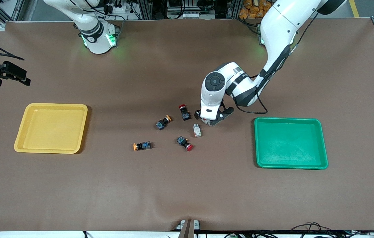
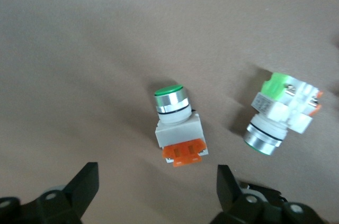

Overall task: Place green and yellow buttons in trays
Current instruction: 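Grasp the green button with the left gripper while the right gripper reaches out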

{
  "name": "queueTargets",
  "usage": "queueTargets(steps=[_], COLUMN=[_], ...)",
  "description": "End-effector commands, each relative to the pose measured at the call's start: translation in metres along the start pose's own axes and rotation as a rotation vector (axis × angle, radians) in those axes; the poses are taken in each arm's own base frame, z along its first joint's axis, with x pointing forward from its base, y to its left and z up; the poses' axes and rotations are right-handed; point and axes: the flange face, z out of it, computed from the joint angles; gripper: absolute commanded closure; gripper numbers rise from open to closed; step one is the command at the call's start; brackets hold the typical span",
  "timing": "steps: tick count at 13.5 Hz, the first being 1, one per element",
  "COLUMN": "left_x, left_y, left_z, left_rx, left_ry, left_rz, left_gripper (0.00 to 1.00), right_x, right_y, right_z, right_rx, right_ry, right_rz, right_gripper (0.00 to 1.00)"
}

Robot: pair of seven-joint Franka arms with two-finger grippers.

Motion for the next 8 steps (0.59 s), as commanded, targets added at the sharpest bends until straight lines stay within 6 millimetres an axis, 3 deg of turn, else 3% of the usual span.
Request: queueTargets(steps=[1,3,5,8], left_x=[0.001,0.002,0.004,0.007], left_y=[0.004,0.005,0.006,0.007], left_z=[0.008,0.013,0.019,0.021], left_rx=[-0.005,-0.018,-0.036,-0.055], left_ry=[0.016,0.009,0.001,0.003], left_rz=[-0.035,-0.070,-0.098,-0.128], left_gripper=[0.07,0.10,0.10,0.12], right_x=[-0.001,-0.001,0.015,0.017], right_y=[0.001,-0.005,-0.026,-0.058], right_z=[-0.002,-0.002,0.023,0.036], right_rx=[0.001,0.001,-0.001,-0.012], right_ry=[-0.001,-0.001,-0.047,-0.082], right_rz=[-0.001,-0.015,-0.062,-0.122], right_gripper=[0.00,0.00,0.00,0.00])
